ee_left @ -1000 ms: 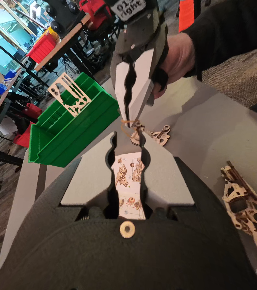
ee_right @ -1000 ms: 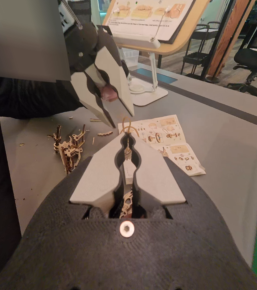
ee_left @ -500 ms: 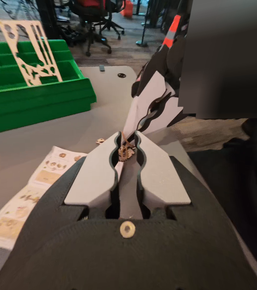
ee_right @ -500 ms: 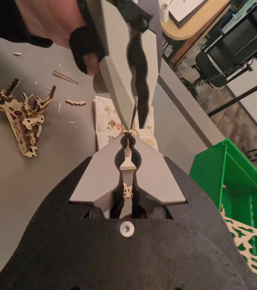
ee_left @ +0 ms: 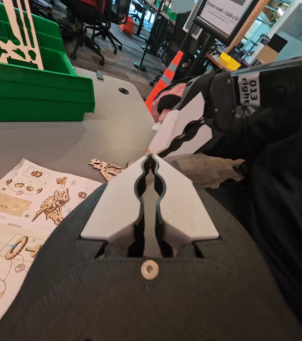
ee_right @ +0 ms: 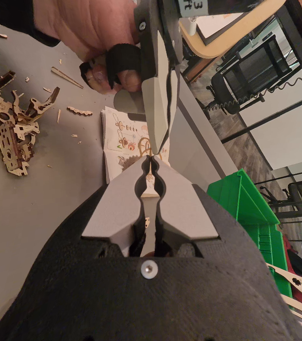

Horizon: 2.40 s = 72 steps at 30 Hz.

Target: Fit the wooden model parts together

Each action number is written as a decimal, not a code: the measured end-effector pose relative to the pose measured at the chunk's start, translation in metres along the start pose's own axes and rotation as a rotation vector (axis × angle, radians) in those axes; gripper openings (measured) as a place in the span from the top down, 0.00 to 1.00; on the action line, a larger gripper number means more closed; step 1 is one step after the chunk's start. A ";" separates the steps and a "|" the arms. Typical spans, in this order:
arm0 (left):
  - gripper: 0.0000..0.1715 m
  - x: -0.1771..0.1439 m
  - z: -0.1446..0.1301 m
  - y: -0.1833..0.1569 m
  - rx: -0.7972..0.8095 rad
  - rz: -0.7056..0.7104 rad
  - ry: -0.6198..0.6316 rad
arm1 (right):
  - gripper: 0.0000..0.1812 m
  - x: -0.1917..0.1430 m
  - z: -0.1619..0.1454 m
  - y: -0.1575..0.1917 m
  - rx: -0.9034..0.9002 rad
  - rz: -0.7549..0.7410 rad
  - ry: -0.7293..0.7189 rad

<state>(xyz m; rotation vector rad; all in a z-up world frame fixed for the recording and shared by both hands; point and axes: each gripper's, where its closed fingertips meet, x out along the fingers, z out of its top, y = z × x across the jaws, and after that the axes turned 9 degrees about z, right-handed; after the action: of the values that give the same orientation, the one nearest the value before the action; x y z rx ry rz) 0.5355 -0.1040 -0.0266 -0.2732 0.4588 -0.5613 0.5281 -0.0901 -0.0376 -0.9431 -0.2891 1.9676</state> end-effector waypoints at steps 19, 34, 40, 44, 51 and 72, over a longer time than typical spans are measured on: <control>0.99 0.000 0.002 0.010 -0.052 -0.036 -0.064 | 1.00 -0.026 0.025 -0.030 0.492 0.136 -0.411; 0.57 -0.011 0.031 -0.014 0.257 0.012 -0.258 | 1.00 -0.038 0.048 -0.049 0.812 0.280 -0.701; 0.60 -0.004 0.032 -0.014 0.421 0.177 -0.251 | 1.00 -0.033 0.057 -0.047 0.853 0.310 -0.720; 0.76 -0.001 0.029 -0.013 0.451 0.218 -0.238 | 1.00 -0.031 0.063 -0.046 0.868 0.323 -0.730; 0.78 -0.003 0.028 -0.016 0.504 0.226 -0.237 | 1.00 -0.034 0.071 -0.050 0.879 0.321 -0.756; 0.78 0.000 0.021 -0.025 0.580 0.205 -0.186 | 1.00 -0.066 0.095 -0.082 0.770 0.246 -0.763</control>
<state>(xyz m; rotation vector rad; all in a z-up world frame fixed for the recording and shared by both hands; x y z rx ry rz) 0.5344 -0.1219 0.0014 0.2735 0.1279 -0.4414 0.5314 -0.0825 0.1043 0.2957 0.1836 2.3161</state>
